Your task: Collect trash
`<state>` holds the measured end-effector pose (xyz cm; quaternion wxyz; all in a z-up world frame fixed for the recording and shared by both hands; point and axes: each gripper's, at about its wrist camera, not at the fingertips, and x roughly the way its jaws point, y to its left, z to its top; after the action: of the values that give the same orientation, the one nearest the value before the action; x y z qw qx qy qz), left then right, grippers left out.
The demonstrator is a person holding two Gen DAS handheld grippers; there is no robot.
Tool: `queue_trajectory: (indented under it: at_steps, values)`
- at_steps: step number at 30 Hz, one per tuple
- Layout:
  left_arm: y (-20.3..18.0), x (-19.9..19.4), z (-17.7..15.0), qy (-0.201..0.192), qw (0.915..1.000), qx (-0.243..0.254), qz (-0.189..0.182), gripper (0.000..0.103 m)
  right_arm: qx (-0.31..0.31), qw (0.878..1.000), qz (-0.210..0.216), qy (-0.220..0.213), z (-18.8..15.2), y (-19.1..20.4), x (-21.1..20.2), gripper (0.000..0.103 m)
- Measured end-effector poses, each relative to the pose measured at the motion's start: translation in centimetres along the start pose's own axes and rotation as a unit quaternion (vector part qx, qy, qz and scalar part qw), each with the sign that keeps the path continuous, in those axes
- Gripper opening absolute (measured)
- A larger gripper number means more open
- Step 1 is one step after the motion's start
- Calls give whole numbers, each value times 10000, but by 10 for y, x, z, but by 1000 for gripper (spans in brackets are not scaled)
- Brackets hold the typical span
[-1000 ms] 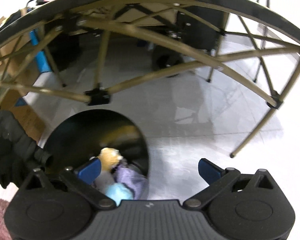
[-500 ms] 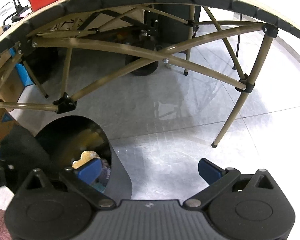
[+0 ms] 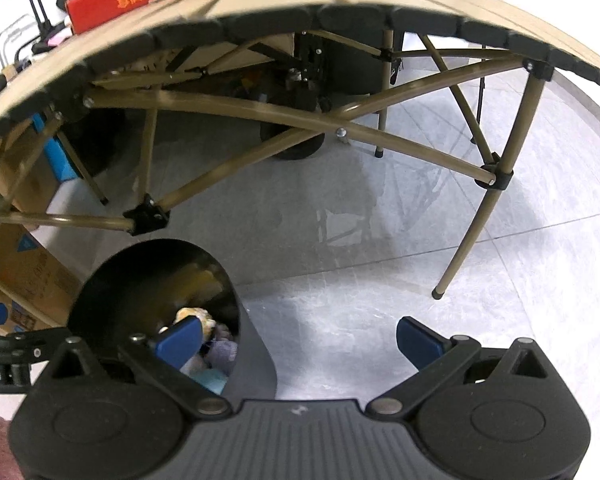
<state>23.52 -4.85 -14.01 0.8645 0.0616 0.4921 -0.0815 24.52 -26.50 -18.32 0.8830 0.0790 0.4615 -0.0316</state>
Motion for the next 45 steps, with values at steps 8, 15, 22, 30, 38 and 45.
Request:
queue_trajectory:
  at_steps: [8,15,22,30,38,45]
  values:
    - [11,-78,-26,-816,9966,98,51,103,-265,9968,367,-662,-22,21,-77,103]
    - [20,-126,-54,-1125,9935,153,-24,103,-688,9919,631,-858,-55,36,-139,103]
    - [27,-156,-91,-1233,9923,128,-75,103,-985,9889,707,-854,-87,51,-183,103]
    - [29,-178,-120,-1406,9899,173,44,103,-1000,9880,698,-949,-112,53,-213,103]
    - [23,-194,-130,-1569,9873,246,21,103,-869,9888,685,-1006,-122,46,-225,103]
    - [20,-196,-132,-1616,9865,280,1,103,-868,9882,662,-1077,-123,44,-230,103]
